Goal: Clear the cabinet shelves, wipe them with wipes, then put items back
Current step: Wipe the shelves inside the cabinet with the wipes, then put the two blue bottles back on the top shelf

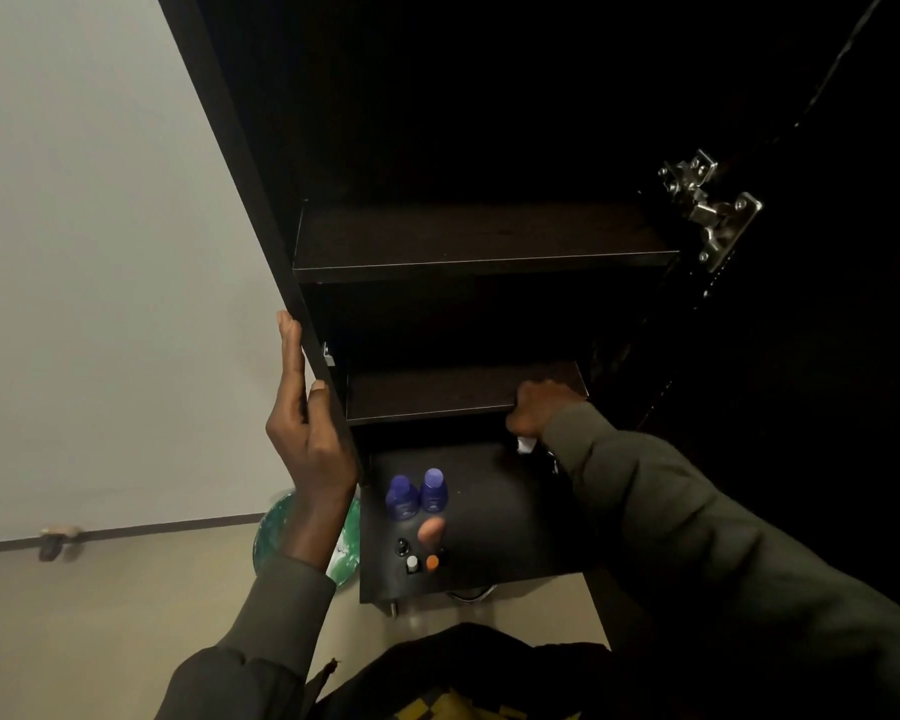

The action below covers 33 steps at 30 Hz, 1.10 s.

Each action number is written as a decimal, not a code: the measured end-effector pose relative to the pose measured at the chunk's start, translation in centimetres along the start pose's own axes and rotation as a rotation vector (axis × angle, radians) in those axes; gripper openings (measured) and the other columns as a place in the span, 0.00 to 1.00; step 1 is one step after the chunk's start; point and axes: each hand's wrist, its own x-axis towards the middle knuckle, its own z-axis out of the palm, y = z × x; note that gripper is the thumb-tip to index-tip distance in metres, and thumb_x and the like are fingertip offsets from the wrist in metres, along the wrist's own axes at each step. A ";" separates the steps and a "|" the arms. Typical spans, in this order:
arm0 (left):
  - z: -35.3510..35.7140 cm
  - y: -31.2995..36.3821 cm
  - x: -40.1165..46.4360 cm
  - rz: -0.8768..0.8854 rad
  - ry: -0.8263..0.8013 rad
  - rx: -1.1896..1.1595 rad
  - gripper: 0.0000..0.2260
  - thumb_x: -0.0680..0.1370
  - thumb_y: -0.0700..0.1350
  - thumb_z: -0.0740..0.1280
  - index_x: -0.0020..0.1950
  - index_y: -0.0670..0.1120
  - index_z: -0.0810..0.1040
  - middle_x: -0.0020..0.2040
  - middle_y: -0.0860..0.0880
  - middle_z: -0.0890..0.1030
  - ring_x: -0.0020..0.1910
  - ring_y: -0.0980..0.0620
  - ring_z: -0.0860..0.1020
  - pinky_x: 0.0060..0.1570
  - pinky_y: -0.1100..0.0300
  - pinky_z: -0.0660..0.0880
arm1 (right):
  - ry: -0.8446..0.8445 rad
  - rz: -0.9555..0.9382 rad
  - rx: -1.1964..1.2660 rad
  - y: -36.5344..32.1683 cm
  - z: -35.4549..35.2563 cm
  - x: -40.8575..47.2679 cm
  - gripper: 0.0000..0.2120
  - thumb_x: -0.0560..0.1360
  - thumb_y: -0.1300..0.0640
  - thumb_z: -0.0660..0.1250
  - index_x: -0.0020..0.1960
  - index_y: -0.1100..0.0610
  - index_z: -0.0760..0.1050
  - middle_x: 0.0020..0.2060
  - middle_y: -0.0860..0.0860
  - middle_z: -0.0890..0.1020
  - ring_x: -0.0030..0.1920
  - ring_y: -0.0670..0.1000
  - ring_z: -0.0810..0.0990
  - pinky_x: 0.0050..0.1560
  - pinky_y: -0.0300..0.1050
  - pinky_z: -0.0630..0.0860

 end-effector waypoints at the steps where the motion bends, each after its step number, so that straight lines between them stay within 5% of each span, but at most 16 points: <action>1: 0.0 0.3 -0.1 0.000 -0.003 0.001 0.22 0.82 0.35 0.53 0.76 0.41 0.65 0.77 0.47 0.65 0.75 0.56 0.65 0.71 0.60 0.67 | -0.052 0.005 0.191 0.4 0.9 -0.1 0.15 0.73 0.55 0.64 0.57 0.60 0.77 0.51 0.59 0.81 0.54 0.60 0.81 0.49 0.48 0.78; 3: 0.0 0.9 -0.4 -0.006 0.001 0.007 0.21 0.82 0.32 0.53 0.76 0.38 0.64 0.77 0.44 0.64 0.66 0.69 0.70 0.61 0.72 0.71 | -0.148 -0.002 0.534 1.6 3.7 0.3 0.06 0.74 0.62 0.65 0.46 0.62 0.80 0.37 0.57 0.82 0.41 0.58 0.84 0.32 0.44 0.79; 5: 0.0 1.2 -0.9 -0.009 0.011 0.008 0.21 0.81 0.30 0.53 0.75 0.35 0.62 0.76 0.40 0.63 0.56 0.78 0.72 0.50 0.80 0.69 | -0.220 0.026 0.817 3.2 7.0 0.8 0.05 0.75 0.69 0.65 0.44 0.63 0.79 0.33 0.58 0.79 0.30 0.52 0.82 0.20 0.38 0.73; 8: -0.4 0.5 -1.1 -0.031 0.047 0.014 0.21 0.82 0.31 0.53 0.75 0.38 0.64 0.76 0.43 0.65 0.65 0.70 0.71 0.60 0.73 0.71 | -0.206 0.100 1.132 5.4 11.4 0.8 0.11 0.76 0.74 0.63 0.40 0.62 0.76 0.33 0.58 0.76 0.19 0.46 0.75 0.15 0.34 0.66; 11: -1.1 -0.7 -1.7 -0.073 0.047 0.001 0.22 0.82 0.32 0.53 0.76 0.42 0.65 0.76 0.48 0.67 0.75 0.55 0.66 0.73 0.56 0.66 | -0.202 0.286 1.352 6.9 14.6 0.0 0.10 0.78 0.69 0.63 0.41 0.59 0.75 0.35 0.57 0.76 0.29 0.50 0.77 0.21 0.39 0.73; 13: -1.4 -1.3 -2.3 -0.119 0.055 0.002 0.22 0.82 0.32 0.52 0.76 0.42 0.66 0.76 0.49 0.68 0.75 0.55 0.66 0.73 0.55 0.65 | -0.208 0.374 1.411 7.2 16.7 -0.2 0.09 0.78 0.67 0.64 0.41 0.57 0.74 0.39 0.56 0.77 0.37 0.52 0.77 0.32 0.47 0.77; 17: -1.8 -3.2 -4.5 -0.178 0.094 0.041 0.21 0.82 0.32 0.52 0.75 0.42 0.68 0.73 0.49 0.71 0.73 0.56 0.69 0.71 0.58 0.68 | -0.196 0.448 1.535 6.9 19.7 0.0 0.11 0.78 0.70 0.62 0.41 0.58 0.73 0.43 0.58 0.77 0.40 0.55 0.76 0.27 0.47 0.78; 19: -2.0 -4.5 -6.4 -0.214 0.071 0.083 0.21 0.82 0.31 0.53 0.74 0.43 0.70 0.72 0.50 0.73 0.71 0.55 0.71 0.70 0.59 0.69 | -0.192 0.431 1.474 6.5 20.4 0.3 0.10 0.77 0.70 0.63 0.43 0.57 0.73 0.48 0.58 0.77 0.43 0.56 0.77 0.33 0.48 0.78; 24: -2.6 -8.4 -10.1 -0.370 -0.061 0.230 0.19 0.82 0.34 0.57 0.68 0.51 0.76 0.63 0.55 0.79 0.61 0.67 0.76 0.62 0.61 0.74 | -0.228 0.431 1.582 6.0 21.3 2.0 0.09 0.81 0.67 0.58 0.45 0.59 0.73 0.34 0.55 0.81 0.32 0.53 0.80 0.25 0.42 0.78; 27: -2.6 -10.4 -10.8 -0.412 -0.227 0.328 0.17 0.82 0.37 0.60 0.66 0.52 0.77 0.61 0.55 0.80 0.58 0.67 0.76 0.60 0.61 0.74 | -0.182 0.407 1.402 6.7 21.7 3.0 0.11 0.78 0.66 0.62 0.60 0.58 0.71 0.51 0.57 0.77 0.43 0.55 0.77 0.39 0.48 0.78; 29: -2.4 -11.8 -11.0 -0.482 -0.342 0.382 0.15 0.82 0.41 0.61 0.67 0.51 0.77 0.63 0.51 0.80 0.61 0.55 0.77 0.61 0.57 0.73 | -0.124 0.353 1.283 6.2 20.9 2.7 0.10 0.77 0.66 0.65 0.57 0.56 0.73 0.56 0.59 0.76 0.50 0.55 0.75 0.50 0.52 0.77; 31: -2.1 -12.5 -10.7 -0.534 -0.446 0.434 0.14 0.82 0.45 0.61 0.68 0.51 0.75 0.64 0.48 0.80 0.62 0.48 0.77 0.62 0.53 0.73 | -0.079 0.267 1.214 4.8 20.2 2.8 0.09 0.76 0.68 0.66 0.51 0.56 0.74 0.49 0.55 0.79 0.48 0.51 0.77 0.57 0.50 0.74; 33: -1.5 -12.8 -10.2 -0.518 -0.564 0.502 0.16 0.82 0.44 0.62 0.70 0.47 0.74 0.66 0.45 0.78 0.63 0.44 0.77 0.63 0.51 0.73 | -0.045 0.127 1.277 2.7 19.9 3.7 0.08 0.74 0.75 0.66 0.47 0.63 0.76 0.36 0.51 0.81 0.35 0.42 0.80 0.57 0.52 0.74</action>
